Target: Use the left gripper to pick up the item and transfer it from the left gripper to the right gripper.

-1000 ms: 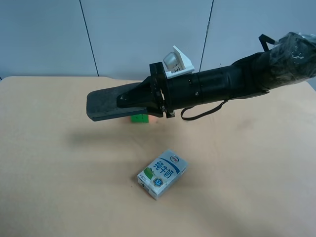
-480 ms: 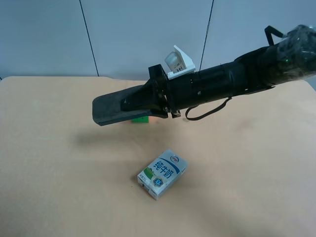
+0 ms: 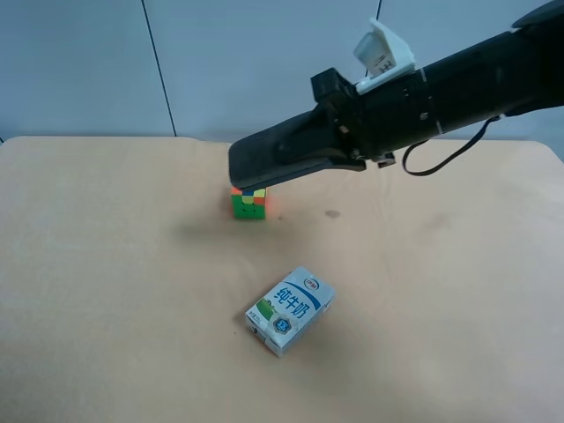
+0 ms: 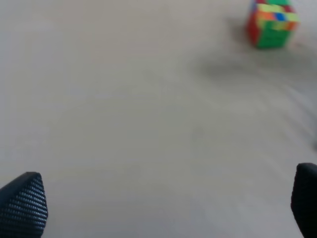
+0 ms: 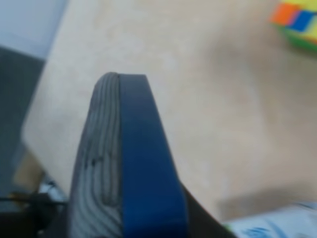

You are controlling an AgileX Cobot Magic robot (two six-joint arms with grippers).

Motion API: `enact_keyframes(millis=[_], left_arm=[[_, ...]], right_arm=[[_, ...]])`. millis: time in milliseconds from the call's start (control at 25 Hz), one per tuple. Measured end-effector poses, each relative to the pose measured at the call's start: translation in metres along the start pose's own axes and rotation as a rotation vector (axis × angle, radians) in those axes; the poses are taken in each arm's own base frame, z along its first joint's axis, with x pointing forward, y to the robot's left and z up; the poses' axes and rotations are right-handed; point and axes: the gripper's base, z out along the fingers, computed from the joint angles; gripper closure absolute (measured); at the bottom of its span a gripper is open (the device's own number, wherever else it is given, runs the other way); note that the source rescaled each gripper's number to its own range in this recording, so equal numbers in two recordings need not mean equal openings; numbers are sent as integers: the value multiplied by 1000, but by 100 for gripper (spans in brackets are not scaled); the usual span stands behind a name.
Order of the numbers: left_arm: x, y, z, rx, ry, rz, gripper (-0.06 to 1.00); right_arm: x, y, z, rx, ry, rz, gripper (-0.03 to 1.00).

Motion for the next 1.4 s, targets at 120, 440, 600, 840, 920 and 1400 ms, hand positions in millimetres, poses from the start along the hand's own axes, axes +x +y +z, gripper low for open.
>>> enact_keyframes(millis=[120,440,600,840,920,1400], left_arm=[[0,-1,0,-98,-4,-50,-6],[0,-2,-1,-241,-9,-120,-6],[0,-2,-1,-244,-9,-122,-6],[0,-2,-1,-244,-9,-122,-6],[0,-2,-1,-244,-9,-122,-6],[0,-2,-1,-244,-9,-122,-6]], right_arm=[[-9,-13,-23,100,-2,14,97],[-19,-59,-65,310,91,100,97],[-16,-87,-49,303,171,161,97],[-25,-117,-23,266,208,182,97],[-30,-125,-17,257,206,174,97],[-29,-150,-2,293,246,158,92]])
